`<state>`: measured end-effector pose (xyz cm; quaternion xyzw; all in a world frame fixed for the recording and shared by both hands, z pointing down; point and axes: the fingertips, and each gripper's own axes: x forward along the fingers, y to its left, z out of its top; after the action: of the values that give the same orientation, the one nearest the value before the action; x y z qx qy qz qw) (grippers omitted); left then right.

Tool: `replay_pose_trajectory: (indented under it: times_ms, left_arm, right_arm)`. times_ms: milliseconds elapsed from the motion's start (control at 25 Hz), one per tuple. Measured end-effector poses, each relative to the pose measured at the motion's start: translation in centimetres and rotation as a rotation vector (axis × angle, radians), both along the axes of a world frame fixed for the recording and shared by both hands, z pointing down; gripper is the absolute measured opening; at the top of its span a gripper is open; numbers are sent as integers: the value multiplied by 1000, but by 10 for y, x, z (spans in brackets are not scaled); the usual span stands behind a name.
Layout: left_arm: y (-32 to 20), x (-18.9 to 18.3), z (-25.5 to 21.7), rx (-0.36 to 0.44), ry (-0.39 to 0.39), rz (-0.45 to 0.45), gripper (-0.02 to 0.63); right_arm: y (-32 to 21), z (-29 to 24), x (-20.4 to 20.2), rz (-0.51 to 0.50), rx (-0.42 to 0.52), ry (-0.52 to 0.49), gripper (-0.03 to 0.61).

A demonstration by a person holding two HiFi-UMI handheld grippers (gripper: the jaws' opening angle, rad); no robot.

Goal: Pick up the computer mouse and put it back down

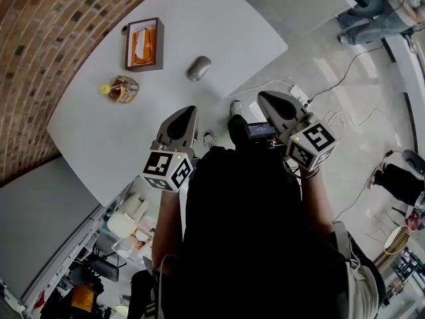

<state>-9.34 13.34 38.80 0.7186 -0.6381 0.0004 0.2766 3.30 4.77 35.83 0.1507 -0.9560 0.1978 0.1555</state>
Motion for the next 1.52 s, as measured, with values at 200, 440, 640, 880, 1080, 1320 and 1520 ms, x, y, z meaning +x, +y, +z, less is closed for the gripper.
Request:
replay_pose_trajectory:
  times_ms: [200, 440, 640, 880, 1080, 1320, 1520]
  left_arm:
    - [-41, 3, -4, -18, -21, -28, 12]
    - [-81, 17, -2, -59, -14, -55, 12]
    - [-101, 18, 3, -95, -76, -122, 12]
    - [-104, 20, 14, -151, -84, -153, 12]
    - [-103, 21, 24, -187, -78, -151, 12]
    - [-98, 16, 39, -209, -66, -134, 12]
    - [-103, 3, 43, -209, -80, -88, 12]
  right_arm:
    - [-43, 1, 9, -4, -15, -24, 17]
    - [-89, 5, 26, -7, -43, -49, 18]
    - [-105, 15, 34, -44, -114, -67, 17]
    - [-108, 24, 38, -95, -152, -63, 18]
    - [-115, 32, 44, -77, -175, -51, 17]
    - [-113, 35, 46, -45, -173, -22, 18]
    - [-112, 25, 40, -5, -152, -26, 18]
